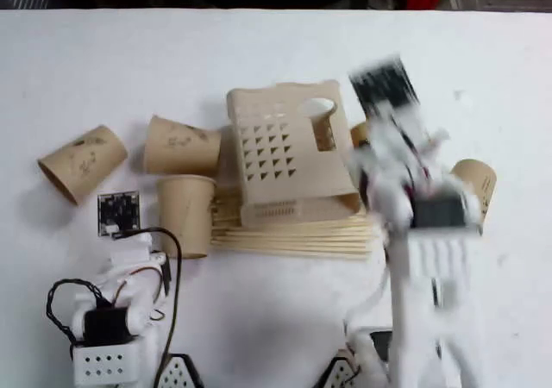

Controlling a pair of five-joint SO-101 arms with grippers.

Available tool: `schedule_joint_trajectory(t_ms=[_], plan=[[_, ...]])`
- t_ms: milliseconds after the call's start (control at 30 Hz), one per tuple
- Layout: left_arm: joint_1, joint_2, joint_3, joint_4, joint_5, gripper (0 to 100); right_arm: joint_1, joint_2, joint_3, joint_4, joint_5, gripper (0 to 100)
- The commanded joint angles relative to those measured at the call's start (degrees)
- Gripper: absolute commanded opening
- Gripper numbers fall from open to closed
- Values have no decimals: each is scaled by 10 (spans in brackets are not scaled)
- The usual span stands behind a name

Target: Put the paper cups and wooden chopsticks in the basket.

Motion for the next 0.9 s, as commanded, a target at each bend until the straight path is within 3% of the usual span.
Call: schedule_joint_trajectory(t_ms=[0, 300, 867], plan=[[-5, -6, -1, 3, -4, 73, -39, 154, -156, 4, -34, 231], [-5, -6, -1, 3, -4, 73, -51, 371, -301, -24, -42, 229], [-5, -6, -1, 3, -4, 73, -13, 551, -431, -27, -38, 230]])
